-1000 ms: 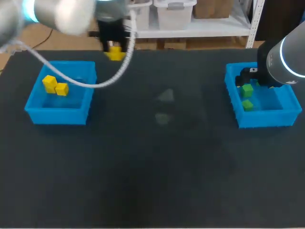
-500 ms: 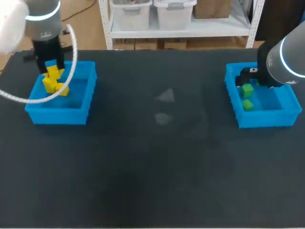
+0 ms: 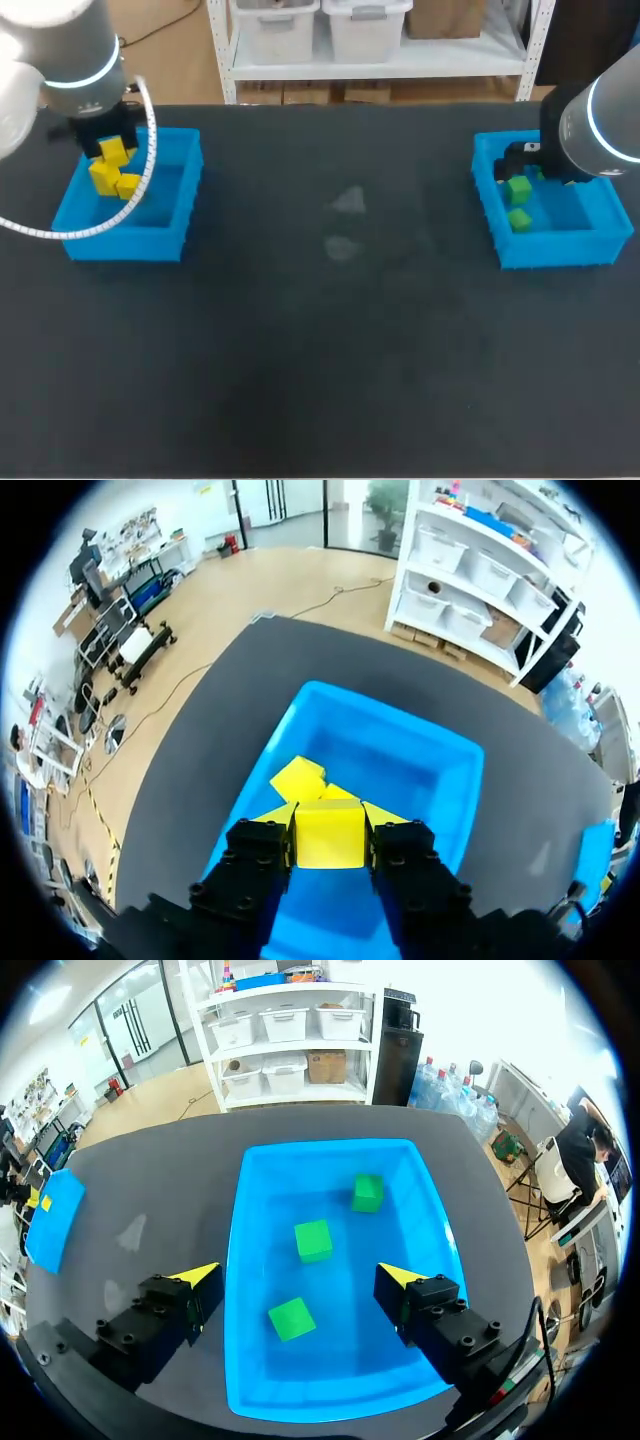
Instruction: Put the green cubes in the right bin and the yellow cubes in the left bin.
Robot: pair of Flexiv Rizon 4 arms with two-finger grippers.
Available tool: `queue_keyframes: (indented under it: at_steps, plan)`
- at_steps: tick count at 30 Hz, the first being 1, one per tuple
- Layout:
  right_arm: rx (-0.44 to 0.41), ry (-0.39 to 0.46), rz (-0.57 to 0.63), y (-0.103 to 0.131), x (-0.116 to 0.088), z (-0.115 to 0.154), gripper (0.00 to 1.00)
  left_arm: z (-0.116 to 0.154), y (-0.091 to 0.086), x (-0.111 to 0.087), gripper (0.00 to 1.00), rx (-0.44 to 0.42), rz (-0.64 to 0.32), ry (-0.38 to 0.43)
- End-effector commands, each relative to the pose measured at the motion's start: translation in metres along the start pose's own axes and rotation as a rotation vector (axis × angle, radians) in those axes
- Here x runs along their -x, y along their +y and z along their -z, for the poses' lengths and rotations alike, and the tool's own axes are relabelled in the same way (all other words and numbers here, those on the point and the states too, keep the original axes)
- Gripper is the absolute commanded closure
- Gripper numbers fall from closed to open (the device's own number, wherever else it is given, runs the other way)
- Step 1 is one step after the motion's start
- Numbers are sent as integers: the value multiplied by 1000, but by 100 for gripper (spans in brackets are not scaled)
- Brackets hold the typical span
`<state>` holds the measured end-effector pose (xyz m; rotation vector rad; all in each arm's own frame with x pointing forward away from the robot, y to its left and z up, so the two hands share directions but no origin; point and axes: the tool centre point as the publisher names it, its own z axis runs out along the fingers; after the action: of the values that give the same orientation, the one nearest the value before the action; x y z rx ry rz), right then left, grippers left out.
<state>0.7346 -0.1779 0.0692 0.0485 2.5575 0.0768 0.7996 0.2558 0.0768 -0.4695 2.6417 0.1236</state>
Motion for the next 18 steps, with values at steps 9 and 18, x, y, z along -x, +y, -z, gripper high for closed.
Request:
queue_keyframes:
  at_steps: [9,18]
  plan:
    - [-1,-10,-2,-1,-2,1,0,-2,-14,2,0,-19,21,-3]
    - [-1,-10,-2,-1,-2,1,0,-2,-14,2,0,-19,21,-3]
